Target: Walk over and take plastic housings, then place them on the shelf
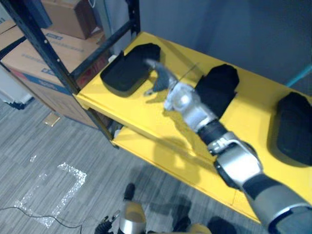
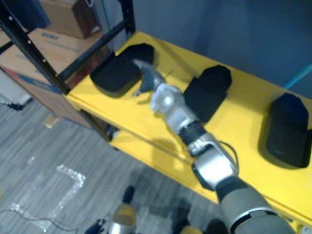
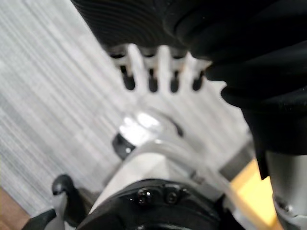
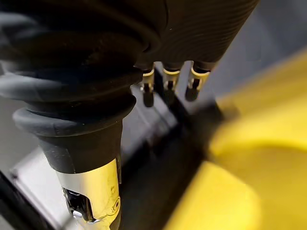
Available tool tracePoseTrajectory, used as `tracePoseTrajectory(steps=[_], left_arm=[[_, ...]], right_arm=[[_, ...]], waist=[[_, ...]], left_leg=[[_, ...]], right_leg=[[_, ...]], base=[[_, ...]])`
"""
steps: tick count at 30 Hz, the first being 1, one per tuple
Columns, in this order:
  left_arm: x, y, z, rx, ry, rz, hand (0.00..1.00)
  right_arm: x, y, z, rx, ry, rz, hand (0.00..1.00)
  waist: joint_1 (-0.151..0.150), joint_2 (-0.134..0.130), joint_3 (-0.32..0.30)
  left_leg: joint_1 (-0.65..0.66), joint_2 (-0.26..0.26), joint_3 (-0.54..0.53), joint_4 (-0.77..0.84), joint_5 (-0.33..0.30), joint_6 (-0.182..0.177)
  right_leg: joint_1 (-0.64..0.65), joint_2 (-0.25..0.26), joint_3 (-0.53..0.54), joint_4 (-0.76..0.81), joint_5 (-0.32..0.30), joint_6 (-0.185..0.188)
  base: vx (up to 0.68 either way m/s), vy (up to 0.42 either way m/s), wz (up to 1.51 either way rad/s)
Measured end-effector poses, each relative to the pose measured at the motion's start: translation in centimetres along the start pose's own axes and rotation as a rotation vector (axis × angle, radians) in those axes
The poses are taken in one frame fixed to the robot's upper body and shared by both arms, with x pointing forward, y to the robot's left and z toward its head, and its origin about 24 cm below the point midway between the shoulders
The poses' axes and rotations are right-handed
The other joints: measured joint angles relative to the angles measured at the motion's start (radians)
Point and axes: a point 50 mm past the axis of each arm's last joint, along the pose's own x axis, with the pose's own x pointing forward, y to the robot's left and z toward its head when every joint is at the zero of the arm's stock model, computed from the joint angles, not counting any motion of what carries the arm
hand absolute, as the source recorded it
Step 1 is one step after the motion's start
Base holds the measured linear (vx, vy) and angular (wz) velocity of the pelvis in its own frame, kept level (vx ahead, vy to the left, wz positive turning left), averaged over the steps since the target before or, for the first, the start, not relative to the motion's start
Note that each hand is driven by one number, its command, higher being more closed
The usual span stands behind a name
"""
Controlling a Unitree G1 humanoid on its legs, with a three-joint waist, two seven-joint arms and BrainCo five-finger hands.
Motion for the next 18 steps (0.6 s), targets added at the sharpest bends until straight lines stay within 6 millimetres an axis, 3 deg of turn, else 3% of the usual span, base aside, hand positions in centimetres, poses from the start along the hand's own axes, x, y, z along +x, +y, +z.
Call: tracePoseTrajectory(steps=[5, 8, 12, 18], left_arm=[[-0.1, 0.5, 0.6, 0.080, -0.079, 0.031, 0.00], [-0.2, 0.0, 2.4, 0.153, -0.180, 0.021, 0.00], [-0.2, -1.0, 4.5, 0.204, -0.268, 0.001, 0.00], [-0.1, -2.7, 4.5, 0.216, -0.251, -0.044, 0.00]], right_arm=[[-0.5, -1.8, 2.3, 0.039, -0.129, -0.014, 0.00], [-1.5, -1.7, 2.5, 0.091, -0.197, -0.017, 0.00], [-4.1, 0.5, 2.7, 0.191, -0.354, 0.088, 0.00], [-6.5, 5.7, 7.8, 0.276, -0.625, 0.378, 0.00]], waist=[[-0.032, -0.019, -0.011], [-0.053, -0.032, -0.021], [-0.077, -0.034, -0.061], [-0.086, -0.010, -0.126]], left_leg=[[0.028, 0.005, 0.032, -0.015, 0.001, -0.002], [0.029, 0.008, 0.048, -0.015, 0.001, -0.002], [0.040, 0.006, 0.085, -0.016, 0.001, -0.002], [0.054, 0.021, 0.104, -0.016, 0.001, -0.002]], right_leg=[[0.010, 0.011, 0.026, -0.026, 0.016, -0.001], [0.010, 0.017, 0.038, -0.047, 0.034, -0.002], [0.012, 0.022, 0.064, -0.083, 0.062, -0.002], [0.039, 0.049, 0.080, -0.138, 0.092, -0.009]], base=[[-0.02, -0.002, -0.16], [-0.03, -0.003, -0.14], [-0.01, 0.006, -0.21], [-0.02, -0.007, -0.11]])
